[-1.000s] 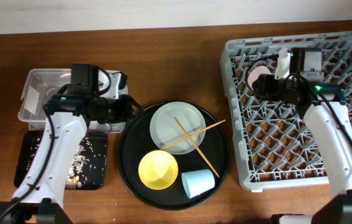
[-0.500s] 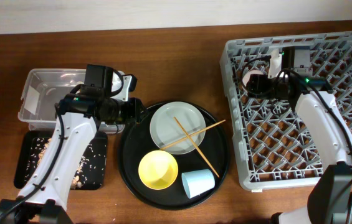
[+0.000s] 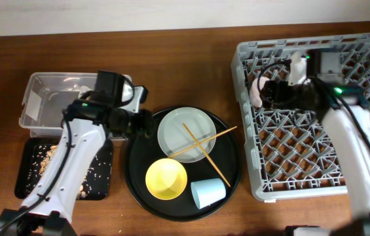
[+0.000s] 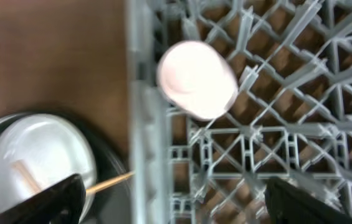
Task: Sort waste into correct bins and load items into the dishwasher rack
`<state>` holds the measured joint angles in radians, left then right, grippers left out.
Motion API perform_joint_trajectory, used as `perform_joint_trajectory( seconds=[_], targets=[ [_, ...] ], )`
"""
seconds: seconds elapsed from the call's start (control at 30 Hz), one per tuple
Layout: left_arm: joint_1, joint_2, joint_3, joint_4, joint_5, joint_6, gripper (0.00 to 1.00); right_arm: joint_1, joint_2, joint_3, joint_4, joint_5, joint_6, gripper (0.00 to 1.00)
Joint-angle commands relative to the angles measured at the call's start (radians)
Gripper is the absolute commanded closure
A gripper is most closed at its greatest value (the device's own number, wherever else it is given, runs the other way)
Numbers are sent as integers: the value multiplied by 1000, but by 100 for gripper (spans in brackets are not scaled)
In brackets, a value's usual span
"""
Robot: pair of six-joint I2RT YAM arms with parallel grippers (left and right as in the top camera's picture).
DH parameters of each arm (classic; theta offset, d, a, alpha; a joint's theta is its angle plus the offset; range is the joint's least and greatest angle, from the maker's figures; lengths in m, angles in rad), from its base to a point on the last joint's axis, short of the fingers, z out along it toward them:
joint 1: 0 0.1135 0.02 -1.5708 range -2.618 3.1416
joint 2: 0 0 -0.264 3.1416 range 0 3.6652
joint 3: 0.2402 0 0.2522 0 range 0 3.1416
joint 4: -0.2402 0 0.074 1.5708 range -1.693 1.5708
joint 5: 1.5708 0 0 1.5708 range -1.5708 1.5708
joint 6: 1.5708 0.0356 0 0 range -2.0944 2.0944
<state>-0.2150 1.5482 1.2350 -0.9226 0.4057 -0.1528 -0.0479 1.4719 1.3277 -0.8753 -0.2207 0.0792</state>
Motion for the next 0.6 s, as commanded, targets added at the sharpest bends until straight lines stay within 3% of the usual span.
perform_joint_trajectory(
  seconds=[0.0,0.23,0.5,0.57],
  targets=[
    [-92,-19,-11,-40,-3,15,61,2,-154,34,-92,-44,3,3],
    [-348,-19,-113,-59,2,-96,60,2,-285,34,-297,-42,3,0],
    [-433,-19,-217,-63,138,-100,60,2,-286,33,-454,-76,3,0],
    [-435,-19,-220,-63,175,-100,60,2,-286,24,-519,-129,2,19]
  ],
)
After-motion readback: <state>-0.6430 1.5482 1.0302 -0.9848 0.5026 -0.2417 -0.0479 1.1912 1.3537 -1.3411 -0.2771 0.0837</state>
